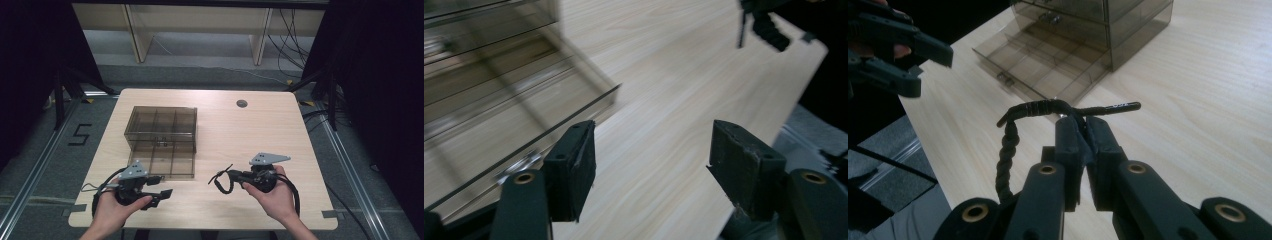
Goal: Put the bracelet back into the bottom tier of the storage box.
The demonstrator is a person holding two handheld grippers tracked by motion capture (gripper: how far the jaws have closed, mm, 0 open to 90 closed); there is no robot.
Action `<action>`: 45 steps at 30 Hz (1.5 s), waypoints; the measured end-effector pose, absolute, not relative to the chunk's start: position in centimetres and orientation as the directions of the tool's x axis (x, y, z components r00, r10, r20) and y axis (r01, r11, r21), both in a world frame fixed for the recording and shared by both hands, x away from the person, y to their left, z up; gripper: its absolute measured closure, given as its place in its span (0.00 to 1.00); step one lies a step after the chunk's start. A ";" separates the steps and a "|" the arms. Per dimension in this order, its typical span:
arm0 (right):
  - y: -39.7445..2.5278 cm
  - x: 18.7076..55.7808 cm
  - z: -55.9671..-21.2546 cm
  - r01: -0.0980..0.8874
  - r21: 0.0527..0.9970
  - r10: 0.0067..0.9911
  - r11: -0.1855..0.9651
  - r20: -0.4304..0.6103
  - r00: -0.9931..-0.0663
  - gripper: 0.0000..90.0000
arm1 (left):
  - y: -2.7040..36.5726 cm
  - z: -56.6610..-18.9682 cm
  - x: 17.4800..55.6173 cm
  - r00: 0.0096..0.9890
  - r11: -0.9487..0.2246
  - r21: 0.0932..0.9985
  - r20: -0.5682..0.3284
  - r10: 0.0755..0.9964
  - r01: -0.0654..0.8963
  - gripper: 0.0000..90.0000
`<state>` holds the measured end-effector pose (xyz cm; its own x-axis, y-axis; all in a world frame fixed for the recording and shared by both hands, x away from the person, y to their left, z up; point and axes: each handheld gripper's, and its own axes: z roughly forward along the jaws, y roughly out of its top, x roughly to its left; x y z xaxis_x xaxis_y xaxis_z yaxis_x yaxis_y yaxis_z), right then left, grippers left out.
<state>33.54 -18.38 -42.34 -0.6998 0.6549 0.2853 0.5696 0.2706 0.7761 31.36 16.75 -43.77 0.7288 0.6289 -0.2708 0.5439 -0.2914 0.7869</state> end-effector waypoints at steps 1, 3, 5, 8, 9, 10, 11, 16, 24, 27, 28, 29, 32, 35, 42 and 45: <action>-18.5 33.7 -42.3 0.540 0.793 0.657 0.282 0.250 -0.711 0.95 | 16.1 -43.6 31.5 0.734 -0.288 0.788 -0.281 0.618 0.544 0.40; -18.3 33.6 -42.3 0.511 0.819 0.642 0.261 0.248 -0.726 0.95 | 15.0 -43.3 31.8 0.751 -0.296 0.789 -0.290 0.593 0.538 0.41; -18.1 33.3 -42.1 0.508 0.821 0.648 0.261 0.241 -0.722 0.95 | 14.1 -43.2 32.1 0.760 -0.289 0.792 -0.306 0.573 0.537 0.42; -17.8 33.1 -42.2 0.520 0.818 0.644 0.247 0.262 -0.719 0.95 | 13.0 -43.2 32.3 0.756 -0.261 0.787 -0.355 0.549 0.559 0.42; -17.6 33.1 -42.3 0.501 0.832 0.640 0.238 0.254 -0.725 0.95 | 12.7 -43.3 32.4 0.753 -0.248 0.780 -0.386 0.532 0.575 0.43; -17.5 33.0 -42.2 0.517 0.822 0.640 0.240 0.266 -0.720 0.95 | 12.5 -43.4 32.4 0.753 -0.237 0.777 -0.408 0.516 0.584 0.43; -17.4 33.2 -42.3 0.491 0.832 0.632 0.259 0.238 -0.737 0.95 | 12.2 -43.3 32.4 0.749 -0.232 0.775 -0.413 0.517 0.588 0.43; -16.9 33.1 -42.5 0.487 0.835 0.625 0.256 0.242 -0.742 0.95 | 11.3 -43.0 32.5 0.755 -0.236 0.771 -0.428 0.497 0.592 0.46; -16.1 32.8 -42.4 0.491 0.831 0.616 0.260 0.249 -0.747 0.95 | 9.6 -42.9 33.2 0.767 -0.249 0.773 -0.424 0.482 0.583 0.49; -15.9 32.7 -42.5 0.487 0.833 0.610 0.261 0.249 -0.753 0.95 | 9.3 -43.1 33.3 0.758 -0.242 0.772 -0.421 0.498 0.588 0.52; -15.9 32.9 -42.5 0.463 0.841 0.599 0.278 0.225 -0.768 0.95 | 9.2 -43.2 33.3 0.756 -0.230 0.779 -0.418 0.504 0.584 0.53; -16.0 32.8 -42.5 0.467 0.838 0.606 0.281 0.222 -0.764 0.95 | 9.3 -43.2 33.3 0.759 -0.243 0.774 -0.415 0.502 0.584 0.55; -15.9 32.8 -42.5 0.471 0.837 0.609 0.277 0.226 -0.760 0.95 | 9.2 -43.3 33.4 0.763 -0.242 0.779 -0.411 0.499 0.578 0.60; -15.6 32.7 -42.5 0.467 0.841 0.598 0.272 0.232 -0.767 0.95 | 9.2 -43.4 33.4 0.767 -0.249 0.779 -0.408 0.495 0.575 0.65; -15.5 32.5 -42.4 0.470 0.837 0.609 0.281 0.223 -0.761 0.95 | 9.2 -43.5 33.2 0.770 -0.245 0.786 -0.402 0.495 0.568 0.80; -15.5 32.5 -42.5 0.464 0.839 0.600 0.284 0.222 -0.769 0.95 | 9.4 -43.4 33.2 0.776 -0.267 0.783 -0.386 0.498 0.561 0.86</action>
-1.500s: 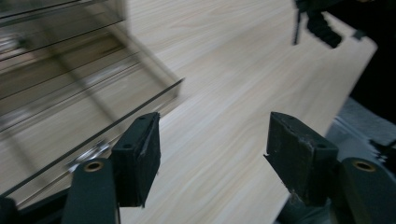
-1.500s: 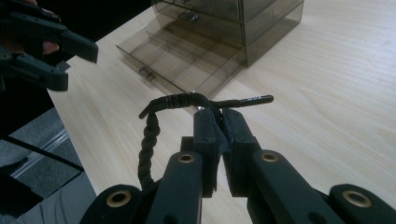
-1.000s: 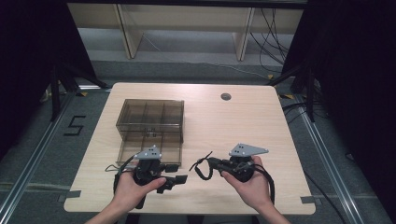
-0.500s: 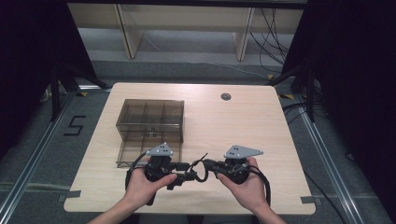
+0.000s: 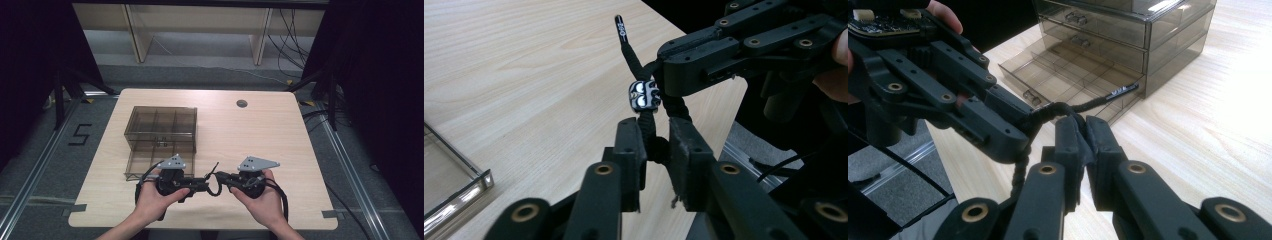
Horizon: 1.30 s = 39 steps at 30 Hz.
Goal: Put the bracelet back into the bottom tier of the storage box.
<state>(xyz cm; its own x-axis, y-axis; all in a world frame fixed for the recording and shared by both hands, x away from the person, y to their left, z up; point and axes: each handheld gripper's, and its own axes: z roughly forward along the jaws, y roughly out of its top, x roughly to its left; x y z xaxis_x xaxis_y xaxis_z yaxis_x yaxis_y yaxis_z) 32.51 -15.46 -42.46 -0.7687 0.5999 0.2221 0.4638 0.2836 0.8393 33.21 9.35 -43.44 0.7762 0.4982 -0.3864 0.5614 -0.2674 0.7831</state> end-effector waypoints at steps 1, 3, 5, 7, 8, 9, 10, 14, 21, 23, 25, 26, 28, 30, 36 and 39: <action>-15.4 32.6 -42.6 0.460 0.845 0.593 0.274 0.228 -0.772 0.95 | 9.4 -43.4 33.2 0.779 -0.274 0.781 -0.387 0.493 0.561 0.88; -15.4 32.3 -42.5 0.479 0.836 0.612 0.268 0.237 -0.755 0.95 | 9.4 -43.4 33.2 0.782 -0.274 0.787 -0.378 0.495 0.554 0.90; -15.4 32.6 -42.6 0.450 0.844 0.593 0.291 0.210 -0.777 0.95 | 9.4 -43.3 33.2 0.782 -0.279 0.787 -0.368 0.503 0.550 0.91; -15.4 32.4 -42.5 0.472 0.835 0.606 0.283 0.226 -0.763 0.95 | 9.5 -43.2 33.2 0.782 -0.289 0.780 -0.370 0.502 0.555 0.92; -15.4 32.4 -42.5 0.475 0.833 0.605 0.284 0.228 -0.763 0.95 | 9.6 -43.2 33.2 0.784 -0.292 0.778 -0.374 0.496 0.556 0.92; -15.3 32.3 -42.6 0.481 0.833 0.596 0.274 0.245 -0.764 0.95 | 9.6 -43.1 33.2 0.784 -0.297 0.777 -0.371 0.498 0.556 0.92; -15.3 32.3 -42.6 0.483 0.832 0.594 0.274 0.249 -0.765 0.94 | 9.6 -43.1 33.2 0.787 -0.304 0.776 -0.366 0.497 0.553 0.93; -15.4 32.2 -42.6 0.499 0.824 0.604 0.270 0.259 -0.754 0.87 | 9.8 -42.9 33.1 0.789 -0.329 0.771 -0.339 0.512 0.545 0.94; -15.8 32.4 -42.7 0.488 0.829 0.608 0.273 0.244 -0.755 0.79 | 11.0 -43.0 33.6 0.789 -0.386 0.739 -0.312 0.530 0.552 0.95; -16.1 32.7 -42.8 0.471 0.838 0.598 0.277 0.233 -0.767 0.78 | 11.5 -43.0 33.6 0.784 -0.393 0.729 -0.313 0.536 0.560 0.95; -16.2 32.6 -42.9 0.486 0.832 0.607 0.266 0.247 -0.756 0.77 | 12.0 -43.0 33.7 0.784 -0.406 0.722 -0.305 0.540 0.560 0.95; -16.3 32.6 -42.9 0.501 0.825 0.612 0.263 0.258 -0.747 0.77 | 12.2 -43.0 33.7 0.786 -0.417 0.717 -0.297 0.542 0.558 0.95; -16.5 32.7 -42.9 0.495 0.823 0.620 0.279 0.239 -0.747 0.77 | 12.9 -43.1 33.7 0.788 -0.435 0.709 -0.282 0.547 0.555 0.95; -16.6 32.8 -42.9 0.497 0.818 0.624 0.288 0.233 -0.745 0.76 | 13.6 -43.3 33.8 0.787 -0.447 0.699 -0.276 0.552 0.559 0.95; -16.7 33.0 -43.3 0.513 0.803 0.636 0.303 0.230 -0.736 0.74 | 15.4 -43.8 33.9 0.774 -0.457 0.679 -0.271 0.572 0.575 0.95; -16.8 33.2 -43.5 0.501 0.799 0.648 0.331 0.194 -0.737 0.72 | 16.1 -43.8 33.9 0.768 -0.463 0.668 -0.266 0.583 0.583 0.95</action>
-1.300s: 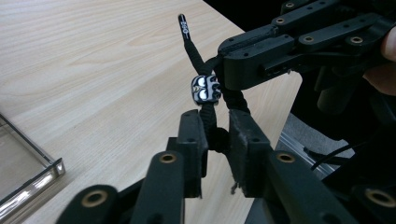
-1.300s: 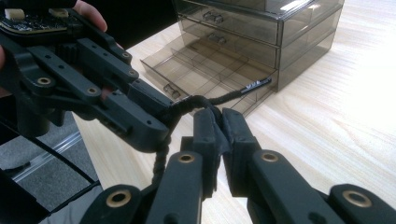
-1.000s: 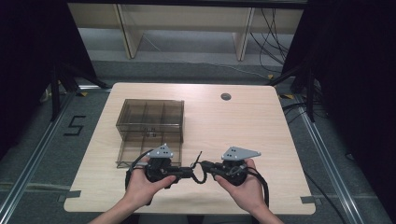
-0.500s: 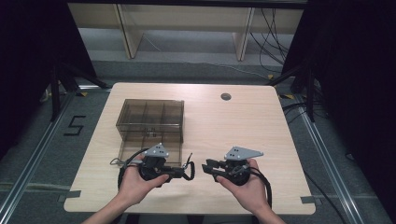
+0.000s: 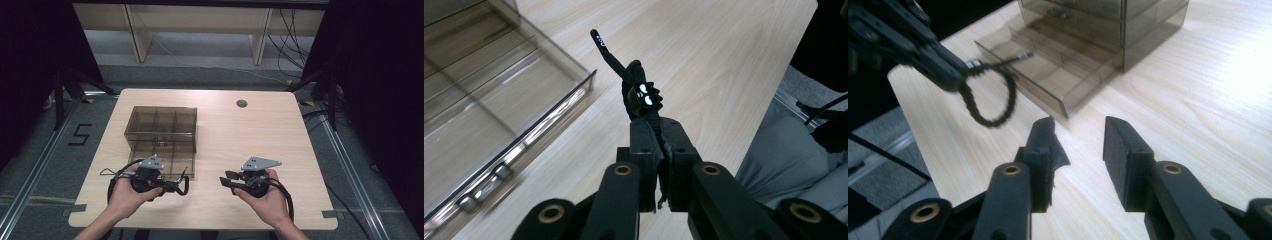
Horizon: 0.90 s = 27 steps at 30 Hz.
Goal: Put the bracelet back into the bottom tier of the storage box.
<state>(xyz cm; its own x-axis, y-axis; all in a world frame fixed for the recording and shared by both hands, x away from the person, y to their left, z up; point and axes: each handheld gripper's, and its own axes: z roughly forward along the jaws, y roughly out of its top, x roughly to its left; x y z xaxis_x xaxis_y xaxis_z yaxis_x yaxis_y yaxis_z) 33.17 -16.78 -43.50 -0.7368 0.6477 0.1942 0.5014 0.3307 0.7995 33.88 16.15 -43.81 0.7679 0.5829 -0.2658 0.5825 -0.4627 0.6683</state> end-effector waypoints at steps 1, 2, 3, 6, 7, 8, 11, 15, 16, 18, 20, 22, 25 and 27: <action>-16.9 33.2 -43.5 0.504 0.796 0.649 0.335 0.192 -0.736 0.71 | 16.4 -43.8 33.9 0.769 -0.464 0.669 -0.264 0.583 0.581 0.95; -17.0 33.3 -43.5 0.506 0.790 0.650 0.346 0.188 -0.737 0.71 | 16.6 -43.7 33.9 0.768 -0.467 0.668 -0.259 0.585 0.580 0.95; -17.1 33.4 -43.6 0.507 0.789 0.650 0.347 0.188 -0.736 0.70 | 16.9 -43.7 33.9 0.769 -0.471 0.668 -0.249 0.589 0.577 0.95; -17.3 33.5 -43.5 0.524 0.773 0.663 0.358 0.185 -0.725 0.67 | 17.5 -43.7 33.9 0.762 -0.464 0.670 -0.244 0.600 0.580 0.95; -17.4 33.6 -43.5 0.526 0.768 0.662 0.367 0.182 -0.727 0.67 | 17.7 -43.8 34.0 0.765 -0.466 0.672 -0.241 0.598 0.576 0.95; -17.4 33.7 -43.5 0.529 0.764 0.668 0.369 0.178 -0.723 0.66 | 17.8 -43.9 33.9 0.750 -0.454 0.669 -0.243 0.615 0.589 0.95; -17.6 33.9 -43.5 0.539 0.752 0.676 0.378 0.173 -0.716 0.64 | 18.3 -44.0 33.8 0.754 -0.462 0.669 -0.231 0.615 0.582 0.95; -18.1 34.0 -43.9 0.535 0.737 0.684 0.414 0.136 -0.717 0.62 | 18.8 -44.0 33.8 0.747 -0.456 0.673 -0.220 0.627 0.582 0.95; -18.3 34.0 -44.1 0.538 0.730 0.689 0.421 0.129 -0.713 0.61 | 18.9 -44.0 33.8 0.738 -0.442 0.674 -0.232 0.634 0.592 0.95; -18.9 34.0 -44.4 0.537 0.730 0.694 0.423 0.120 -0.710 0.61 | 19.1 -43.8 33.8 0.738 -0.446 0.675 -0.221 0.637 0.587 0.95; -19.6 34.0 -44.7 0.540 0.731 0.703 0.416 0.119 -0.702 0.61 | 19.3 -43.7 33.8 0.739 -0.451 0.675 -0.212 0.640 0.584 0.95; -20.1 33.9 -44.9 0.554 0.733 0.718 0.393 0.132 -0.684 0.61 | 19.3 -43.7 33.8 0.734 -0.446 0.674 -0.215 0.644 0.589 0.95; -20.6 33.9 -45.2 0.544 0.738 0.725 0.399 0.110 -0.680 0.61 | 19.5 -43.6 33.8 0.749 -0.476 0.670 -0.184 0.637 0.570 0.95; -20.7 33.9 -45.5 0.539 0.744 0.730 0.395 0.101 -0.675 0.61 | 19.6 -43.6 33.7 0.749 -0.481 0.669 -0.175 0.639 0.567 0.95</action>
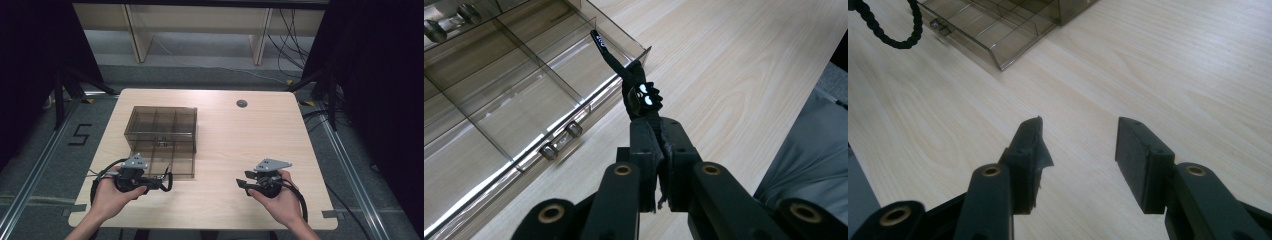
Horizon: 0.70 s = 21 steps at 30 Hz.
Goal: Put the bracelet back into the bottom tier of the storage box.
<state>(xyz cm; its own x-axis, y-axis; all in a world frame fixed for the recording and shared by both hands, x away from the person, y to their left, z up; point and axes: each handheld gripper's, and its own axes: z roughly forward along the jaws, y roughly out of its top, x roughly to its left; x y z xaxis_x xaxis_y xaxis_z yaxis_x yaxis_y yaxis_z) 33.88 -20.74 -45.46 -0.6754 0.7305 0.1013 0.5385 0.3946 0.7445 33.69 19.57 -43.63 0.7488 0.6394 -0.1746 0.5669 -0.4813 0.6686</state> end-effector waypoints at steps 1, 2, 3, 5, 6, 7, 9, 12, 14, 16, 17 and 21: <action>-20.8 33.9 -45.6 0.540 0.744 0.733 0.394 0.101 -0.673 0.61 | 19.6 -43.6 33.7 0.750 -0.486 0.667 -0.169 0.640 0.565 0.95; -20.8 33.9 -45.8 0.537 0.749 0.737 0.387 0.099 -0.669 0.61 | 19.6 -43.6 33.7 0.743 -0.479 0.665 -0.176 0.646 0.574 0.95; -20.8 33.9 -45.8 0.538 0.748 0.737 0.388 0.099 -0.669 0.61 | 19.7 -43.5 33.7 0.747 -0.486 0.667 -0.162 0.645 0.564 0.95; -20.7 33.8 -45.8 0.542 0.747 0.738 0.385 0.104 -0.667 0.60 | 19.9 -43.3 33.8 0.743 -0.482 0.666 -0.166 0.649 0.570 0.95; -20.7 33.8 -45.7 0.542 0.744 0.734 0.391 0.103 -0.672 0.60 | 20.1 -43.2 33.9 0.744 -0.487 0.662 -0.163 0.649 0.570 0.95; -20.7 33.8 -45.8 0.541 0.744 0.733 0.393 0.102 -0.673 0.60 | 20.2 -43.2 34.0 0.744 -0.486 0.665 -0.161 0.648 0.567 0.94; -20.7 33.8 -45.8 0.544 0.741 0.733 0.393 0.105 -0.672 0.60 | 20.6 -43.0 34.3 0.742 -0.492 0.659 -0.154 0.653 0.570 0.94; -20.6 33.8 -45.9 0.552 0.741 0.732 0.383 0.121 -0.670 0.60 | 21.3 -42.7 34.8 0.747 -0.509 0.647 -0.144 0.649 0.568 0.94; -20.7 33.8 -46.0 0.544 0.745 0.734 0.387 0.108 -0.670 0.60 | 21.7 -42.6 35.1 0.737 -0.500 0.644 -0.151 0.659 0.579 0.94; -20.8 33.9 -45.9 0.542 0.745 0.734 0.389 0.105 -0.671 0.60 | 22.2 -42.6 35.5 0.741 -0.511 0.639 -0.143 0.656 0.575 0.94; -20.9 33.9 -45.9 0.542 0.745 0.735 0.388 0.105 -0.670 0.60 | 22.3 -42.6 35.6 0.734 -0.502 0.639 -0.149 0.663 0.583 0.94; -20.9 33.9 -46.0 0.548 0.742 0.735 0.385 0.113 -0.669 0.59 | 23.2 -42.6 36.4 0.744 -0.528 0.629 -0.123 0.657 0.570 0.94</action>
